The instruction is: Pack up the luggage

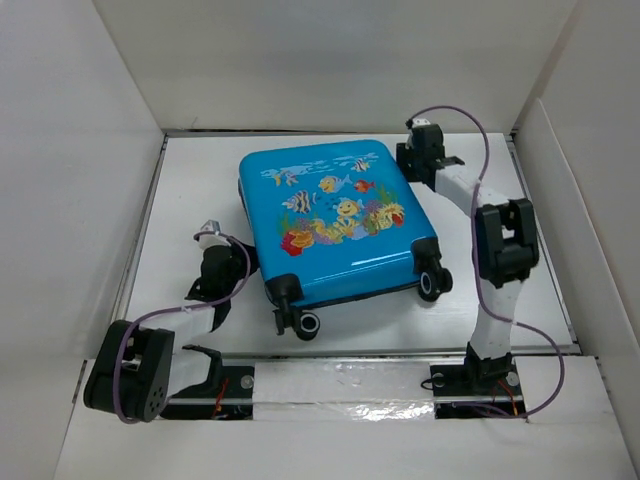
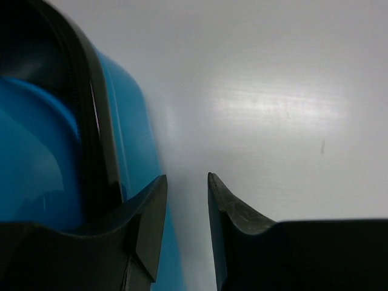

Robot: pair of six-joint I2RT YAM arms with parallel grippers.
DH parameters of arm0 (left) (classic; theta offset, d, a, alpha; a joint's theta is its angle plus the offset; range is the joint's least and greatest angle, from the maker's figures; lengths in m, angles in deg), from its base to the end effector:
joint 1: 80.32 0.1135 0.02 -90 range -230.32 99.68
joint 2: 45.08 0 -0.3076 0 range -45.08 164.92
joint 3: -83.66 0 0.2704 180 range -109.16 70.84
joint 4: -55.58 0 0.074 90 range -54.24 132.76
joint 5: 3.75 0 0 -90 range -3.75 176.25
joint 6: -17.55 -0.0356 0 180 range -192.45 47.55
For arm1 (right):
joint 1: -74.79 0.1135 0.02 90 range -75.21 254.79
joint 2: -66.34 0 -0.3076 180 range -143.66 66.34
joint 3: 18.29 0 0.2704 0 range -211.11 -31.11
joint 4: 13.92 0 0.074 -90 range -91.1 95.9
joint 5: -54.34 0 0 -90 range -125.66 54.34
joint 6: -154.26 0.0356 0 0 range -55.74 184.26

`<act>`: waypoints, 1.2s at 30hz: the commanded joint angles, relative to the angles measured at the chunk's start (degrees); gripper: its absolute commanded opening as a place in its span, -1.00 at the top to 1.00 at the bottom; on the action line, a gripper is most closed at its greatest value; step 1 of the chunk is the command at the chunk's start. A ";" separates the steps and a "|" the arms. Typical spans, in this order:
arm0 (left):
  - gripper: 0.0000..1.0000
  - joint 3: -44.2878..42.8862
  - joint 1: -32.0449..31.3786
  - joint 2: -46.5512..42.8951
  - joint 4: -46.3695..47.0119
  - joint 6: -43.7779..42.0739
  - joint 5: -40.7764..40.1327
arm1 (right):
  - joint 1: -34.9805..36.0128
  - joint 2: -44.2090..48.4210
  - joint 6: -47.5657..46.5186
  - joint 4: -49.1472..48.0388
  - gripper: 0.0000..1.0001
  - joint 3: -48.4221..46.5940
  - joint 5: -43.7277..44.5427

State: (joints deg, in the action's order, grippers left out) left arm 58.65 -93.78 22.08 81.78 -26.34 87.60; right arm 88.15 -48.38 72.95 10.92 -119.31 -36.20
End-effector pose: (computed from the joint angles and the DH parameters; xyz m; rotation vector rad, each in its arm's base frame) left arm 0.2006 -0.0489 0.1854 -0.5221 1.8433 -0.7373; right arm 0.4835 0.1152 0.2606 -0.0969 2.2504 0.2180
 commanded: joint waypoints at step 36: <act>0.15 -15.23 -28.12 -36.16 -21.74 -5.76 -36.58 | 6.93 50.69 10.12 -25.72 1.00 27.02 -11.10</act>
State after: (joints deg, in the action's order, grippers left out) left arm 45.91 -122.06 -19.89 49.39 -29.29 56.17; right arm 91.67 -7.81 84.95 -8.91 -106.70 -56.37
